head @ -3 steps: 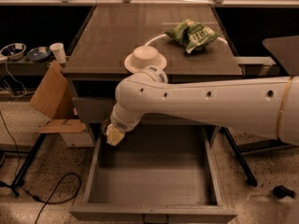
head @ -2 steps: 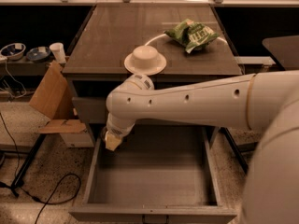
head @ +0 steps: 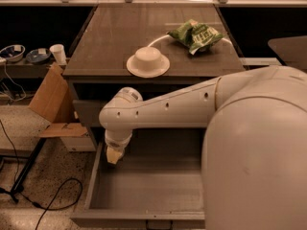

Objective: Place orange can into bottom drawer

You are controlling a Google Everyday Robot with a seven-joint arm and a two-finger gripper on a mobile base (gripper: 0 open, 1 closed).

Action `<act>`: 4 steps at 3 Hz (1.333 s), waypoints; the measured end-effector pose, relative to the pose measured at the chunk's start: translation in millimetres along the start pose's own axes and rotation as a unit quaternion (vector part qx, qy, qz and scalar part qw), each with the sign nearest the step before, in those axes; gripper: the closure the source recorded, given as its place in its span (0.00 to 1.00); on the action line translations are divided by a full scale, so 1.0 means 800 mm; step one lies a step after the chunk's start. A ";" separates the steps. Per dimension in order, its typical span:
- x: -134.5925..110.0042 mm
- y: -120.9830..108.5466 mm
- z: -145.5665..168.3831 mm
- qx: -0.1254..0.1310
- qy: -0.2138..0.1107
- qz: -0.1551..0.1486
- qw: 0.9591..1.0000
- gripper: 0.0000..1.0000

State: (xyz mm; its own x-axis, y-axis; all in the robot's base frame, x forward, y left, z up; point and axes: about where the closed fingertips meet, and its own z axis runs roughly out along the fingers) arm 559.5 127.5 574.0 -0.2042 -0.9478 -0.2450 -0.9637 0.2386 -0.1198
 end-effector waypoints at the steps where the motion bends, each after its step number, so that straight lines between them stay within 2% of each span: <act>1: 0.005 0.006 0.026 -0.016 0.024 0.002 1.000 1.00; 2: 0.012 0.010 0.047 -0.035 0.046 0.009 0.998 0.97; 4: 0.018 0.012 0.060 -0.052 0.061 0.019 0.997 0.50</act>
Offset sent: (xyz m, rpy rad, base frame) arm -0.0024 0.0006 -0.0499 -0.0953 0.1250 -0.0210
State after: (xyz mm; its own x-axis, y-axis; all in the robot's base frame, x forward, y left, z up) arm 555.1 126.1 523.1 -0.2538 -0.9588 -0.1279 -0.9663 0.2572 -0.0109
